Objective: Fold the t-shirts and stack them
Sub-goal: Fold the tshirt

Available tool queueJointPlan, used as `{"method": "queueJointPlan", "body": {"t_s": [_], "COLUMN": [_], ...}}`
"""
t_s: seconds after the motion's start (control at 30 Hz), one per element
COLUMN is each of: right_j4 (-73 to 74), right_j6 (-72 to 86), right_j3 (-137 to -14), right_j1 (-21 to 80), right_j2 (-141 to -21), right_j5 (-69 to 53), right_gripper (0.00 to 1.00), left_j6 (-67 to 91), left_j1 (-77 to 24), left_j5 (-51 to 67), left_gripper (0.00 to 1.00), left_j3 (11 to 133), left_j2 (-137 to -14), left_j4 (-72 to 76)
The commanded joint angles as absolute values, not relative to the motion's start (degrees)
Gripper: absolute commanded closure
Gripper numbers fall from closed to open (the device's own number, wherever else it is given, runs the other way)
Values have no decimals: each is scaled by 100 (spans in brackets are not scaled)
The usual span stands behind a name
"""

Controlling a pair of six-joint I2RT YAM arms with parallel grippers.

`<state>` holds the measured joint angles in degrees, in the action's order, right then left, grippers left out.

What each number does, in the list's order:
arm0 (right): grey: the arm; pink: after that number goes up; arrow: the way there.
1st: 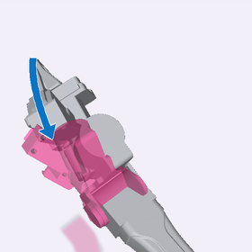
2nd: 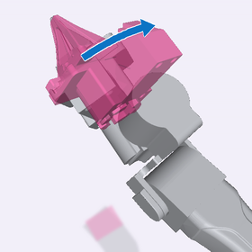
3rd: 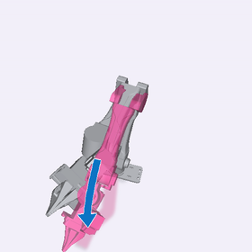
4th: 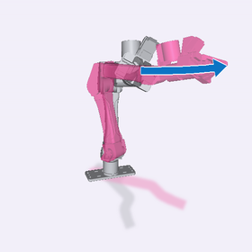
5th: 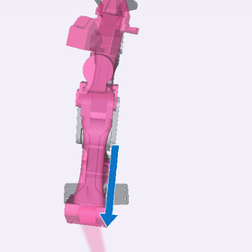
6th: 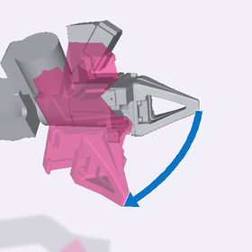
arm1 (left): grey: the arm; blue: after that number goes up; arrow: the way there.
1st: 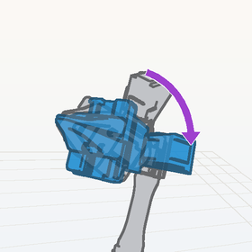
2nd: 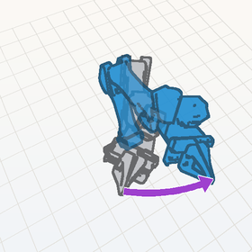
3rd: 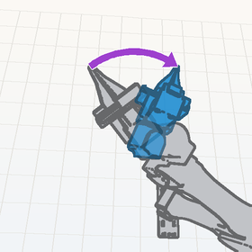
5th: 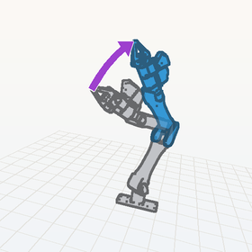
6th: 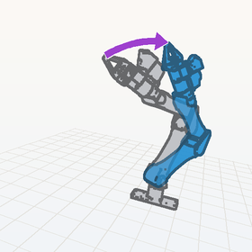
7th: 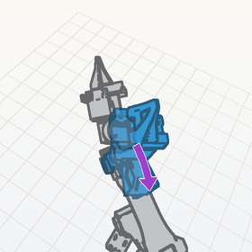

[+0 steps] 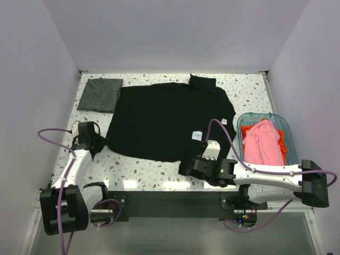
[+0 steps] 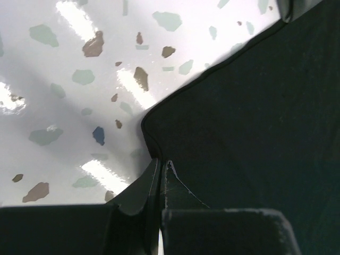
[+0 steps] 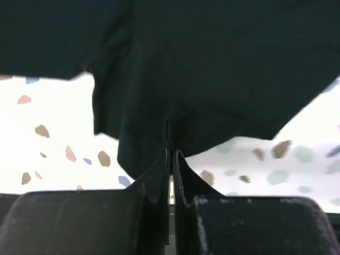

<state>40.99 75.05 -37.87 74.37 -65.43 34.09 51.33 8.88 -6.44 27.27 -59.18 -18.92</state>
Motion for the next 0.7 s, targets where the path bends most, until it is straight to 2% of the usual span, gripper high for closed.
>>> {"method": "queueJointPlan", "body": {"t_s": [0.0, 0.3, 0.67], "right_j4": [4842, 4237, 3710], "right_j6": [7481, 5601, 4255], "right_j3": [-4113, -4570, -5660], "right_j1": [7252, 5574, 4228], "right_j2": [-6153, -6257, -7365], "right_j5": [4253, 3648, 3332], "right_gripper": [100, 100, 100], "left_j6": [5018, 5177, 5344], "left_j1": [914, 861, 721], "left_j5": [-483, -404, -422], "left_gripper": [100, 100, 100], "left_j3": [3164, 3814, 4904], "left_j2": [-6064, -6978, -8305], "left_j4": [-1626, -1424, -1450]}}
